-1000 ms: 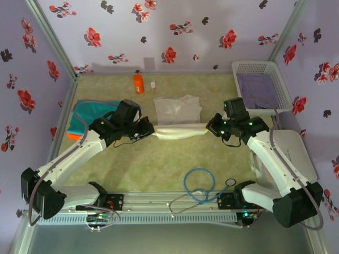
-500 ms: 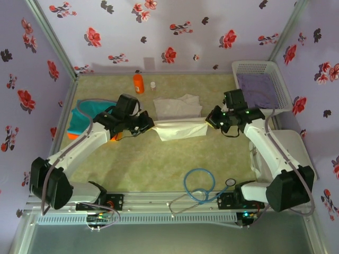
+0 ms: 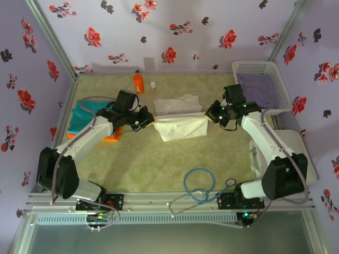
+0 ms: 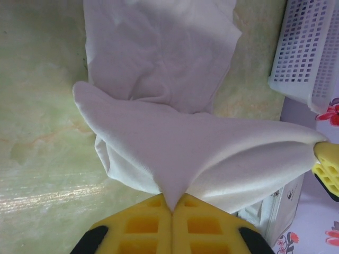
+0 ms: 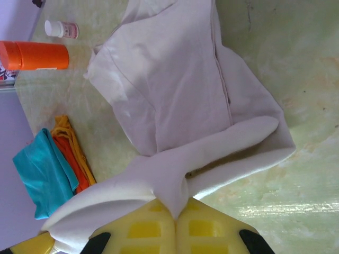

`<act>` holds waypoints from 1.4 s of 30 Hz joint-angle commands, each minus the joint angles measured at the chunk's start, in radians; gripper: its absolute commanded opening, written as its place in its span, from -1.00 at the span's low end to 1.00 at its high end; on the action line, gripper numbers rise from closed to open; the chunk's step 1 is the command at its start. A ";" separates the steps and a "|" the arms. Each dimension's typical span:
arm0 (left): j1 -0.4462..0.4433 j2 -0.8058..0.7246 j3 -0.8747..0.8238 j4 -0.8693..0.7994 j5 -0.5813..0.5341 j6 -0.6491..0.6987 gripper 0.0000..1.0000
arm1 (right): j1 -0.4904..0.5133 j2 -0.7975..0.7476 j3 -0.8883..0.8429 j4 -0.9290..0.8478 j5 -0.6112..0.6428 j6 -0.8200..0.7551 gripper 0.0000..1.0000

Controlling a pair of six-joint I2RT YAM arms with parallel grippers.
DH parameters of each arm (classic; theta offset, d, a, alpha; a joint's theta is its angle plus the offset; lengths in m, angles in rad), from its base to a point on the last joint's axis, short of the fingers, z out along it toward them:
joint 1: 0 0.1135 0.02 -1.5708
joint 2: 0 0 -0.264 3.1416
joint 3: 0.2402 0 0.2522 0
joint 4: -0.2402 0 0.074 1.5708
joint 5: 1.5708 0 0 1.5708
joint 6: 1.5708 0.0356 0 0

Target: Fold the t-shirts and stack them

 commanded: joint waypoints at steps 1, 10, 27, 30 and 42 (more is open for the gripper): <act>0.034 0.043 0.059 0.013 0.029 0.044 -1.00 | -0.028 0.032 0.047 0.051 0.002 -0.016 -1.00; 0.078 0.171 0.162 0.017 0.054 0.069 -1.00 | -0.064 0.163 0.137 0.080 -0.029 -0.029 -1.00; 0.154 0.421 0.380 0.014 0.113 0.105 -1.00 | -0.101 0.498 0.451 0.054 -0.110 -0.096 -1.00; 0.165 0.458 0.421 0.002 0.119 0.116 -1.00 | -0.101 0.545 0.502 0.056 -0.109 -0.104 -1.00; 0.203 0.604 0.526 0.017 0.165 0.145 -1.00 | -0.101 0.705 0.646 0.053 -0.119 -0.115 -1.00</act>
